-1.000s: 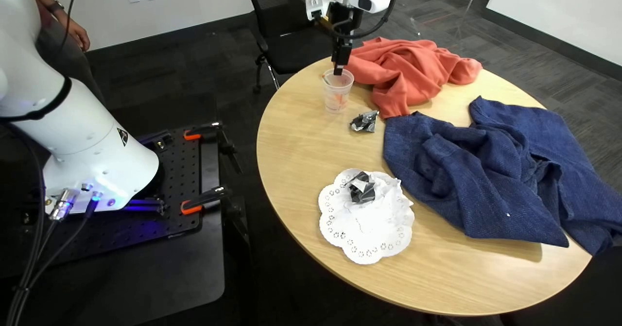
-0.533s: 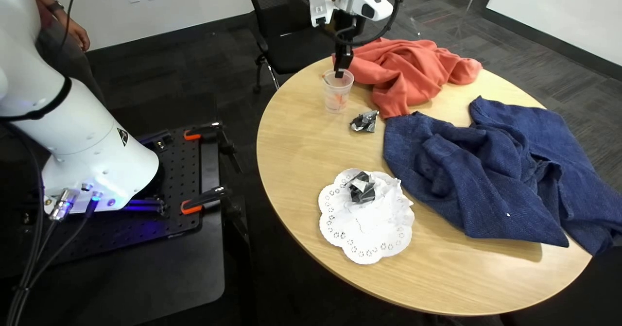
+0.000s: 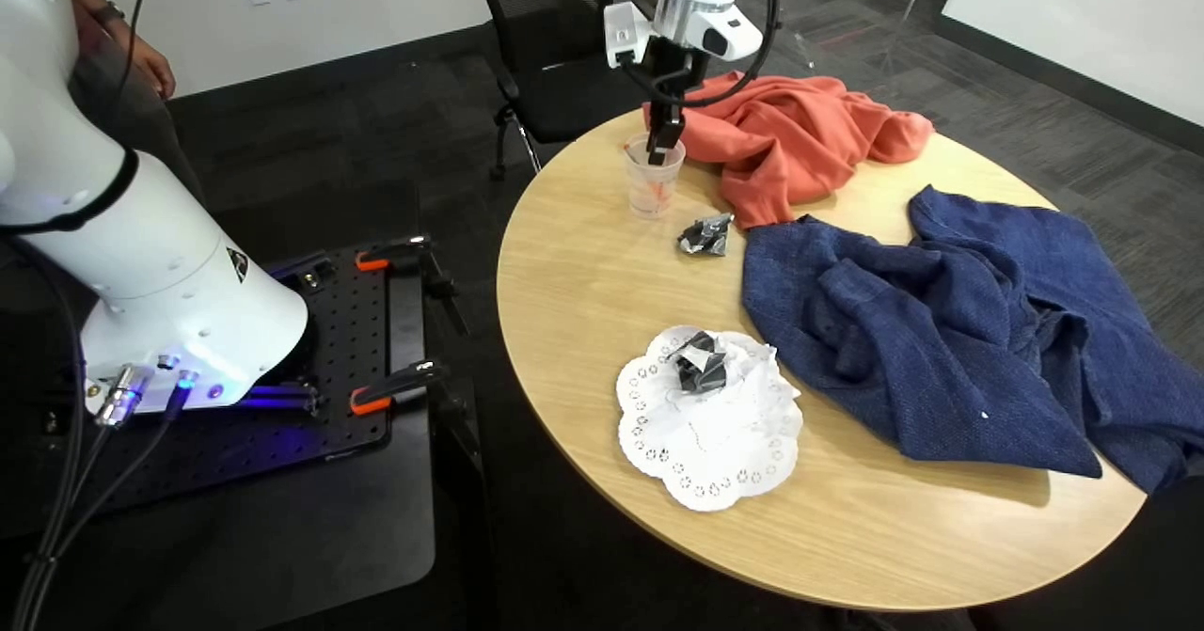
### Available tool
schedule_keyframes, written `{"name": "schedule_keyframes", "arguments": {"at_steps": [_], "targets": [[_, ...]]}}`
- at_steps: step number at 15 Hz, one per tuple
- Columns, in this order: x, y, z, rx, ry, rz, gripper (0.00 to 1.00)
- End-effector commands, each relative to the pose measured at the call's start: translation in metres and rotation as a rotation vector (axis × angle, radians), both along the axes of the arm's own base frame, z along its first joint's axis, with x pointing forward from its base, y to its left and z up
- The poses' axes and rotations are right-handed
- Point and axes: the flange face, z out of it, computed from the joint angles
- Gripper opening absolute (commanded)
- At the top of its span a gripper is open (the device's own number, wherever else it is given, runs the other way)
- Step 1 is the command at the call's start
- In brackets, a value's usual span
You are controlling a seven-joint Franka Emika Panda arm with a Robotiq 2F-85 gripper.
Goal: Pick the marker from the cup and put it on the table
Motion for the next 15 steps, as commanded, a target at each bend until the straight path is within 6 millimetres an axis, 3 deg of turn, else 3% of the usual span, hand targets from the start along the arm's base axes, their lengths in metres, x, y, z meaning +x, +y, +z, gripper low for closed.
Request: {"name": "schedule_keyframes", "arguments": {"at_steps": [1,15], "targets": [[0.0061,0.0004,-0.0017,0.017,0.042,0.023,0.32],[0.0121,0.0029,-0.0105,0.062,0.172,0.063,0.28]]}}
